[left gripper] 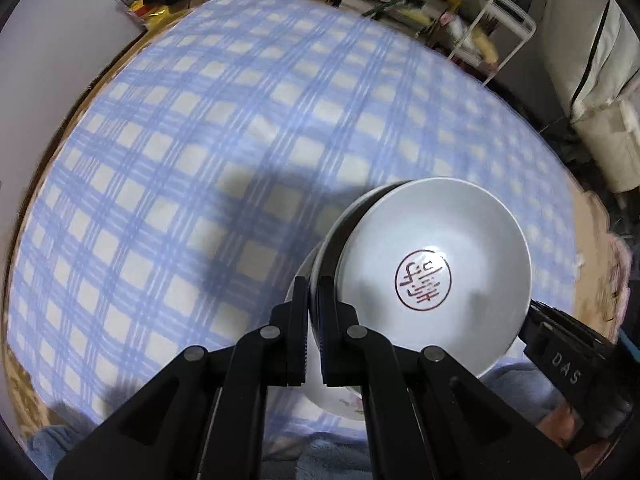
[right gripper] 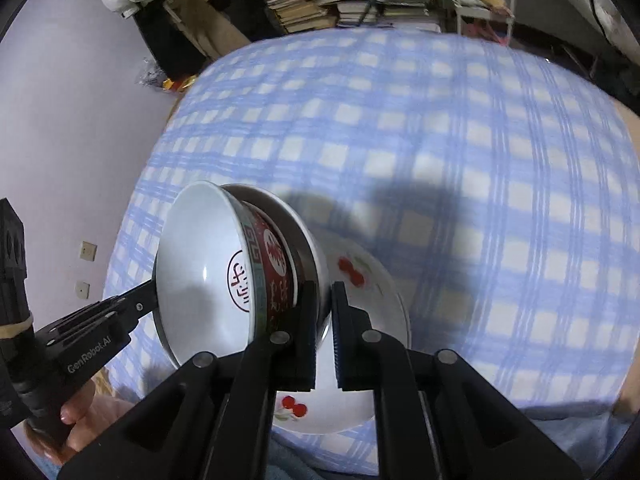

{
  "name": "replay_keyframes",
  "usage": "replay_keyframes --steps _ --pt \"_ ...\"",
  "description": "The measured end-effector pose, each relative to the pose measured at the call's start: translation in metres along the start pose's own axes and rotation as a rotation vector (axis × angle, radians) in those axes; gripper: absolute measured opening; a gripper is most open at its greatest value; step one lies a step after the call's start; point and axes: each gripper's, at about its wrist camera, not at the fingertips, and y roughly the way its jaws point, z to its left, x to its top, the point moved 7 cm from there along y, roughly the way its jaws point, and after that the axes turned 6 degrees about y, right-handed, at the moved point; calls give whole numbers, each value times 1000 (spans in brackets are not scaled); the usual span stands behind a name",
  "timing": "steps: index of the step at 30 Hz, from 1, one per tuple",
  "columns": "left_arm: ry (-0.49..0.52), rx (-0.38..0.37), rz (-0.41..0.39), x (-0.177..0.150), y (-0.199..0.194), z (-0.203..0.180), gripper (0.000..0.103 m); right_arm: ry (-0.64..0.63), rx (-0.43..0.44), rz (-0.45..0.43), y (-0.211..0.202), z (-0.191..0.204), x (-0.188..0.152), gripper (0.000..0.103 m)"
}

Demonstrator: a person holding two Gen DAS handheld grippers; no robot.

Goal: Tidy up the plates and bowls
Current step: 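Lift the bowl stack with both tools and carry it over the cherry plate stack, then lower the bowl stack onto the cherry plates with both tools, then open both tools and pull them back from the stack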

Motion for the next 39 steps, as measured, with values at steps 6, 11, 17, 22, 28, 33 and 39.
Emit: replay_keyframes --steps 6,11,17,22,28,33,39 --pt "14 17 61 -14 14 -1 3 0 -16 44 16 -9 -21 10" --pt "-4 -4 89 -19 22 4 3 -10 16 1 13 -7 -20 10" --pt "2 24 76 -21 21 4 8 -59 -2 -37 8 -4 -24 10" --pt "58 97 37 -24 12 1 11 -69 13 -56 1 -2 -20 10" --pt "124 238 -46 -28 -15 2 16 -83 -3 -136 -25 -6 -14 11" --pt "140 336 -162 -32 -53 4 17 -93 -10 -193 -51 -12 -15 33" --pt "91 376 -304 -38 -101 11 31 -142 5 -334 -99 -4 -20 58"
